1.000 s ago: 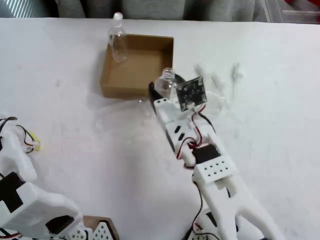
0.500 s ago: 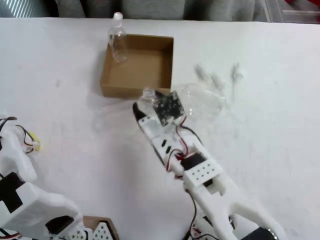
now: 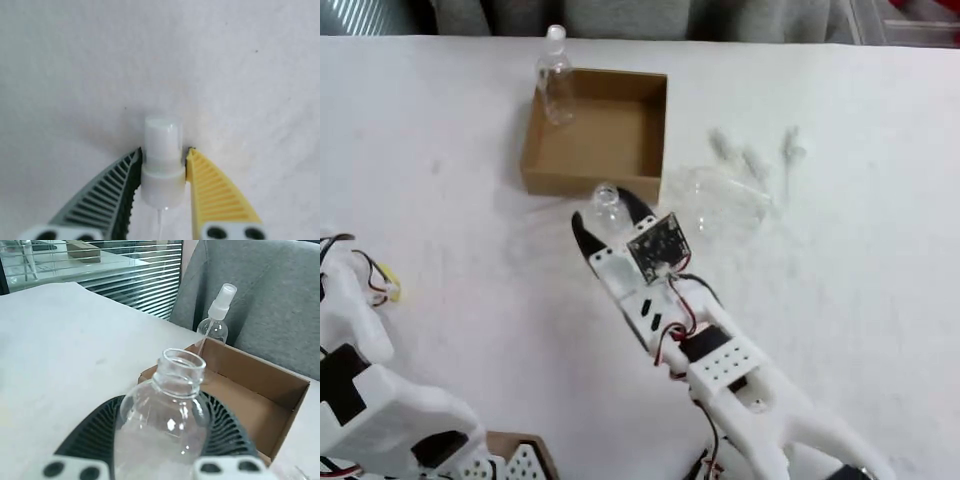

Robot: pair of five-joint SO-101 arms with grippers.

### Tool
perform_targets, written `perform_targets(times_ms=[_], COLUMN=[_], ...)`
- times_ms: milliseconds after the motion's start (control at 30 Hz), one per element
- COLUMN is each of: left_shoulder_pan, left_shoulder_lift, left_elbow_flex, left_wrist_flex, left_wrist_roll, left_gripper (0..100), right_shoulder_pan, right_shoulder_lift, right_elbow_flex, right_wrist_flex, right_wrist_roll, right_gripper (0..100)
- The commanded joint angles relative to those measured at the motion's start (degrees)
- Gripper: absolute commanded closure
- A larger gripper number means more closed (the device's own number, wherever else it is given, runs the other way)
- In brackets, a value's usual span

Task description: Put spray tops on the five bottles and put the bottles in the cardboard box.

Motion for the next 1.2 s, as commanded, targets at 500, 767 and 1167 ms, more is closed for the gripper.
perform_targets(times_ms=[500,767,1167], left_shoulder_pan=[5.41,8.75,15.60], left_shoulder_lift=[0.66,0.66,0.75], left_elbow_flex=[-21.19,-57.49,-83.60], left_wrist_flex=[8.44,33.14,36.40], left_wrist_roll=[-0.18,-0.18,-0.18], left_gripper=[87,87,86], right_shoulder_pan=[-4.53,-7.60,-7.69], right_shoulder_lift=[12.97,10.77,11.03], right_elbow_flex=[4.84,7.91,8.09], right_wrist_flex=[-23.60,-23.60,-23.60], right_wrist_roll=[0.70,0.70,0.70], right_gripper=[98.1,98.1,98.1])
